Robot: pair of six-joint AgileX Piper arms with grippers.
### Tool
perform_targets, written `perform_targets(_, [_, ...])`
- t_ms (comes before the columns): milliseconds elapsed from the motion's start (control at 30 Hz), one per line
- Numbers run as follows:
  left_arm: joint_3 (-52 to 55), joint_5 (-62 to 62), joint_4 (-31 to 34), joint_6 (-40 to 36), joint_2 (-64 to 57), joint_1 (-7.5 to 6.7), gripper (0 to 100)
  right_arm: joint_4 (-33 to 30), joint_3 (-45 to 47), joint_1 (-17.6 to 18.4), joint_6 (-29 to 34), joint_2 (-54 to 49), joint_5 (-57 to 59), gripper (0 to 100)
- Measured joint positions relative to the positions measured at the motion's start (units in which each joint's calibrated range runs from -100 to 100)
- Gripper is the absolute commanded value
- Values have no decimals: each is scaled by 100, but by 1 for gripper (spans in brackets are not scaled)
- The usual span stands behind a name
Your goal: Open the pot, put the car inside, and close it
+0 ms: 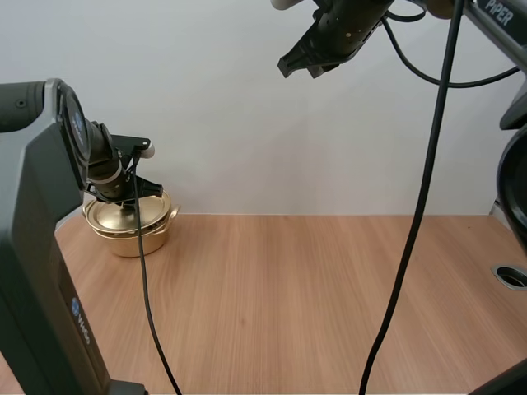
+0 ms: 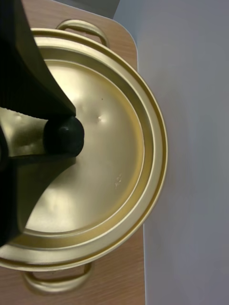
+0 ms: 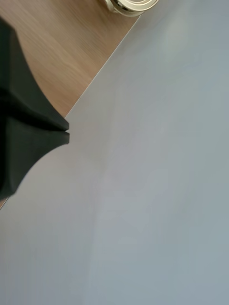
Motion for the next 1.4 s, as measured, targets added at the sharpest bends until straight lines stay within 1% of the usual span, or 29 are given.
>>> perform_targets(67, [0,-174,0,13,136,0,0,-80,0,0,0,0,0,0])
perform_targets(333, [-15,-761,0,25,425,0,0,-80,0,0,0,0,96,0])
perform_targets(400, [-15,-796,0,25,457,-8,4,-80,0,0,0,0,116,0])
perform_targets(433, [-15,-767,0,25,457,-8,9,-80,0,0,0,0,116,0])
perform_targets(500, [-15,-670,0,25,457,-16,25,-80,0,0,0,0,116,0])
perform_targets(633, [-15,-532,-124,25,457,-23,75,-80,0,0,0,0,116,0])
perform_targets(667, [-15,-482,-183,25,445,-23,84,-80,0,0,0,0,116,0])
perform_targets(700, [-15,-413,-218,-2,411,-23,92,-116,0,0,0,0,116,0])
perform_targets(767, [-30,-415,-231,-72,306,-23,99,-226,0,0,13,0,116,0])
perform_targets(900, [-116,-410,-231,-246,18,-23,100,-168,0,-110,12,0,28,0])
perform_targets(967, [-126,-584,-326,-271,-257,-44,100,31,0,-215,-23,-27,-122,0])
perform_targets(1033, [-126,-798,-381,-248,-599,-77,100,398,125,-361,-168,-131,-325,0])
perform_targets(1100, [-83,-982,-521,-140,-965,-147,100,720,347,-543,-380,-320,-674,0])
perform_targets(1200, [154,-1286,-778,-93,-1527,-289,100,1216,887,-817,-742,-689,-1443,0])
perform_targets(1333, [646,-1789,-1340,-93,-2345,-526,100,1883,1731,-1141,-1175,-1311,-2494,0])
perform_targets(1400, [1031,-1827,-1650,-93,-2753,-611,100,2201,2105,-1236,-1357,-1632,-2989,0])
